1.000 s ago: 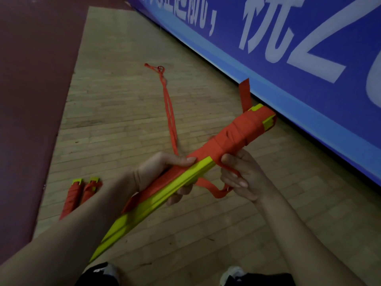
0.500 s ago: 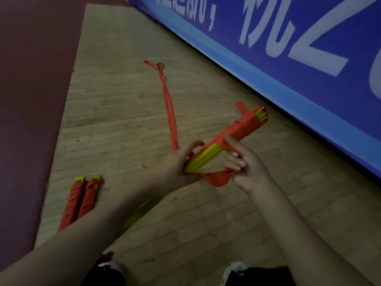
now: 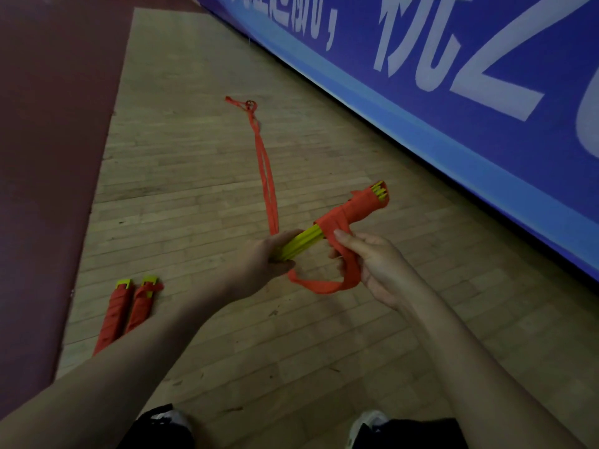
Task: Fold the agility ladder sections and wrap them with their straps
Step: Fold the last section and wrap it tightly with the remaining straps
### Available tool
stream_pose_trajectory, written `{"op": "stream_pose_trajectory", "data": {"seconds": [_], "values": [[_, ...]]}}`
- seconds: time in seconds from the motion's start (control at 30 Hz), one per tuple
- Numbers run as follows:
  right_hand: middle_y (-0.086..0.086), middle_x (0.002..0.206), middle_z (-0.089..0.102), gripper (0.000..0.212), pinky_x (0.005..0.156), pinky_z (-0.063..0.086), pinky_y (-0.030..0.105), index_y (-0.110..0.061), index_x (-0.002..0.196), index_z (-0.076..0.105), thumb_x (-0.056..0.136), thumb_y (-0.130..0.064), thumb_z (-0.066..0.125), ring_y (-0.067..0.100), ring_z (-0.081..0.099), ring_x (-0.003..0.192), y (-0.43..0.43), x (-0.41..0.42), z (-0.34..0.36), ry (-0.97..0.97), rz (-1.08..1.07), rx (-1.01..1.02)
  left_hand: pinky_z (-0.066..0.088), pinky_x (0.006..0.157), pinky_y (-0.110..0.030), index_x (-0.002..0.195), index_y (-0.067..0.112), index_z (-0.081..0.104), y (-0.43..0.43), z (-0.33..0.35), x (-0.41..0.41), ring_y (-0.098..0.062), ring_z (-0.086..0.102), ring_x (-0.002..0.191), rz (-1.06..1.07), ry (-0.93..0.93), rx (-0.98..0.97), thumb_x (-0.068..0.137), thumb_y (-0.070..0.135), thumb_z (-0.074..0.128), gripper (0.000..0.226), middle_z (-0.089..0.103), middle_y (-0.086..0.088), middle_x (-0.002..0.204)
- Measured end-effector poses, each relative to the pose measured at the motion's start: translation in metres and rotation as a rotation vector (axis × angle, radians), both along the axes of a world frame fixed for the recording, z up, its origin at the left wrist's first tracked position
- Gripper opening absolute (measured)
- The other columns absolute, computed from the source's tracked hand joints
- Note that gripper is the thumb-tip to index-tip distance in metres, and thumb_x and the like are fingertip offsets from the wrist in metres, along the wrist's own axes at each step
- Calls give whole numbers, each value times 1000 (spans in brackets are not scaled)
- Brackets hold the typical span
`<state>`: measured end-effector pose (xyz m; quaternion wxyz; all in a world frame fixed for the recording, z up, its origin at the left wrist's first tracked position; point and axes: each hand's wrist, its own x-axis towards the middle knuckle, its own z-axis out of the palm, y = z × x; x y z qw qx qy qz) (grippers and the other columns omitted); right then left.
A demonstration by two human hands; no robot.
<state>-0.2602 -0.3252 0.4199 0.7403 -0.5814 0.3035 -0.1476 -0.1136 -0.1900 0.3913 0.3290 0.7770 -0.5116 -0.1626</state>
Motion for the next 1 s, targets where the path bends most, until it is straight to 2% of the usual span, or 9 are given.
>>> {"op": "stream_pose_trajectory", "data": {"seconds": [0.1,0.23,0.4,0.5,0.57,0.73,0.83,0.93,1.0], "values": [[4,71,69,15,56,53,22,-10,85,69,92,-16,57,10,64,60,-2,-5,2,2,101,-9,46,56,-15,141,27,41,1,9,5,-6,55,64,35,173,-4,91,8,61,57,63,-5,91],[2,69,70,9,55,53,20,-12,85,69,77,-18,69,10,65,60,-4,-9,6,54,91,-99,56,64,-36,139,25,44,5,17,7,-12,63,69,18,300,1,90,8,63,56,65,-10,99],[-7,52,60,7,37,40,15,-10,82,61,82,-9,68,2,51,38,-2,-10,11,5,21,-67,56,61,-37,131,19,51,10,26,7,-22,67,72,-15,540,-34,87,4,65,48,66,-19,108],[-9,43,52,25,31,23,15,-4,89,59,74,-18,72,1,33,28,-3,-11,11,-52,37,-94,56,60,-36,126,12,49,14,35,5,-31,67,76,-48,695,-69,85,0,64,45,65,-26,109],[-7,43,49,32,30,20,15,-3,91,57,68,-20,72,3,29,26,-2,-11,12,-112,37,-115,55,60,-37,122,5,47,18,41,3,-36,65,77,-123,783,-93,84,1,63,42,66,-27,104],[-4,46,51,12,34,16,11,-10,81,58,73,-9,67,3,26,24,1,-13,15,-319,97,-29,50,59,-35,114,2,45,22,46,-2,-36,63,70,-276,1012,-101,81,7,62,37,65,-27,94],[-7,40,44,14,35,11,16,-18,73,67,67,-16,79,0,28,24,1,-13,13,-386,201,29,51,56,-33,117,6,47,22,47,-3,-35,63,63,-385,1135,-69,74,18,74,51,63,-26,91],[-8,38,41,56,36,12,15,-13,112,65,62,-30,84,-3,31,25,1,-12,10,-444,350,150,52,52,-31,123,4,46,19,43,-5,-34,64,59,-423,1193,-40,69,29,78,68,64,-24,85],[-7,37,40,59,35,14,14,-12,112,65,61,-31,86,-2,31,24,2,-10,10,-449,371,180,53,52,-30,119,9,55,17,41,-6,-33,65,57,-440,1223,-24,67,32,78,61,65,-22,83]]}}
